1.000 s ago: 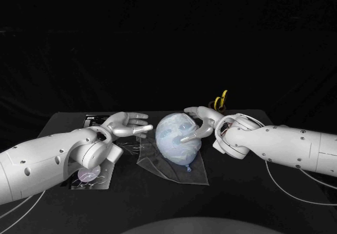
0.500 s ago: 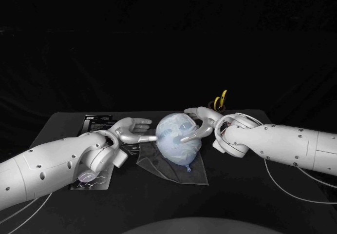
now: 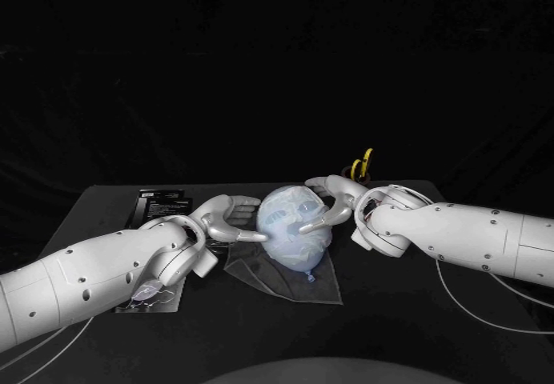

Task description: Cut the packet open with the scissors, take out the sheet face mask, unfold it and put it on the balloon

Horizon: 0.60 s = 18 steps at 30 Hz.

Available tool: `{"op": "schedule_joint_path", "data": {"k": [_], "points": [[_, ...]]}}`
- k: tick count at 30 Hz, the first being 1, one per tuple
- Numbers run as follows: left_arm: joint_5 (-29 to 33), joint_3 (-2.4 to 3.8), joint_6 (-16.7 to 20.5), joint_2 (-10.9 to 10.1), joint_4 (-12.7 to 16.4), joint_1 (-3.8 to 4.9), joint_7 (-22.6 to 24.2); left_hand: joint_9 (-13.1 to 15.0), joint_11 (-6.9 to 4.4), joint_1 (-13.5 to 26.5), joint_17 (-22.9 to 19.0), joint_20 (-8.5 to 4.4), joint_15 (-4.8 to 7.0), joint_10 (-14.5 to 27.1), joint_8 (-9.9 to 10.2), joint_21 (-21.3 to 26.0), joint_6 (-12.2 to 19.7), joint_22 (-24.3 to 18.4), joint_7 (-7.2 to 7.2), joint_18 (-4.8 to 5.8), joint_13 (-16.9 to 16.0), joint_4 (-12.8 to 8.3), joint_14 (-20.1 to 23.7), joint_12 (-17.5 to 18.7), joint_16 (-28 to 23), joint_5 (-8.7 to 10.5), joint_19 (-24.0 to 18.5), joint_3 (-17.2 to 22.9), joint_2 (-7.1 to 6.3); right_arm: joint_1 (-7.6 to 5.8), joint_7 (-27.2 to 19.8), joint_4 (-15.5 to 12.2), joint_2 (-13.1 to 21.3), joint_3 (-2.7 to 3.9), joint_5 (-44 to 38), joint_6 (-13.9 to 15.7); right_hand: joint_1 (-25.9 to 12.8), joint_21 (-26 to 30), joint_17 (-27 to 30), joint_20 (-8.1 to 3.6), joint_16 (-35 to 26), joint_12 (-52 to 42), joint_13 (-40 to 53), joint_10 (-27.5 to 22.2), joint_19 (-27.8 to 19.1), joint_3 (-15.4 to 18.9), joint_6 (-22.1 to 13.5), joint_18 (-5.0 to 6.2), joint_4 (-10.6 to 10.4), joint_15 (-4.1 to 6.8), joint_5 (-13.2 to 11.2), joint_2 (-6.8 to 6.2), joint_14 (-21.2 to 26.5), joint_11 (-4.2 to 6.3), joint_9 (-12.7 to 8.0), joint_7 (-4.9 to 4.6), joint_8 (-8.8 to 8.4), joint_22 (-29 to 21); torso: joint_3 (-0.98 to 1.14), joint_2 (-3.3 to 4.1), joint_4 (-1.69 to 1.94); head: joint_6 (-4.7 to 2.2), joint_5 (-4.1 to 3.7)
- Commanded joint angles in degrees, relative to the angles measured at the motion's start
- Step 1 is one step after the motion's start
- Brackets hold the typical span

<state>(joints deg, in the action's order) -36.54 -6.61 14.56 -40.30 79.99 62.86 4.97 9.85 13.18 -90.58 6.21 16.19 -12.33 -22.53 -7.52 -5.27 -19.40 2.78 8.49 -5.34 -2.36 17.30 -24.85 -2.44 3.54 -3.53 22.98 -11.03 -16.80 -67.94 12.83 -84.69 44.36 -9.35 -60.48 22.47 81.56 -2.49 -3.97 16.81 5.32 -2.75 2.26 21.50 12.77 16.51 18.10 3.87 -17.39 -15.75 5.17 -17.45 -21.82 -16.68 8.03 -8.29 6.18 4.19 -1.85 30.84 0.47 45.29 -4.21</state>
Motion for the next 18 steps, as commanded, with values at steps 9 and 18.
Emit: {"op": "schedule_joint_path", "data": {"k": [9,18], "points": [[-1.5,0.08,-1.0,1.2,-0.4,-0.04,1.0,-0.1,0.54,-3.3,1.0,0.39,-0.07,0.2,0.2,-2.7,0.7,0.8,6.65,-3.18,0.0,0.0,-4.6,0.1,1.2,0.33,8.2,4.1,1.94,0.15,-1.2,-0.7,0.9,-0.15,2.8,0.2,0.6,-0.1,0.1,0.03,-0.1,0.3,0.0,-0.4,-0.6,0.0,0.0,0.64,0.0,0.03,-0.4,-0.12,0.8,-0.05,0.1,-8.35,0.32,-0.1,-0.02,0.03,0.0,-0.31,-0.38],[-1.4,0.08,0.5,1.9,-1.2,-0.04,-0.7,0.6,0.4,-4.9,1.8,0.42,0.23,-2.2,-0.6,-3.7,-0.6,0.8,6.69,-3.86,-0.2,-0.2,-8.2,-0.1,1.9,0.61,12.7,9.5,5.91,0.05,-1.4,-4.9,3.3,-0.1,6.9,1.9,0.0,-0.2,0.5,0.04,-0.8,0.8,-0.2,-2.2,-0.4,0.0,-0.4,0.58,0.0,-0.15,-0.4,-0.14,2.6,-0.2,0.0,-8.25,0.34,0.0,0.0,0.0,-0.15,-0.11,-0.6]]}}
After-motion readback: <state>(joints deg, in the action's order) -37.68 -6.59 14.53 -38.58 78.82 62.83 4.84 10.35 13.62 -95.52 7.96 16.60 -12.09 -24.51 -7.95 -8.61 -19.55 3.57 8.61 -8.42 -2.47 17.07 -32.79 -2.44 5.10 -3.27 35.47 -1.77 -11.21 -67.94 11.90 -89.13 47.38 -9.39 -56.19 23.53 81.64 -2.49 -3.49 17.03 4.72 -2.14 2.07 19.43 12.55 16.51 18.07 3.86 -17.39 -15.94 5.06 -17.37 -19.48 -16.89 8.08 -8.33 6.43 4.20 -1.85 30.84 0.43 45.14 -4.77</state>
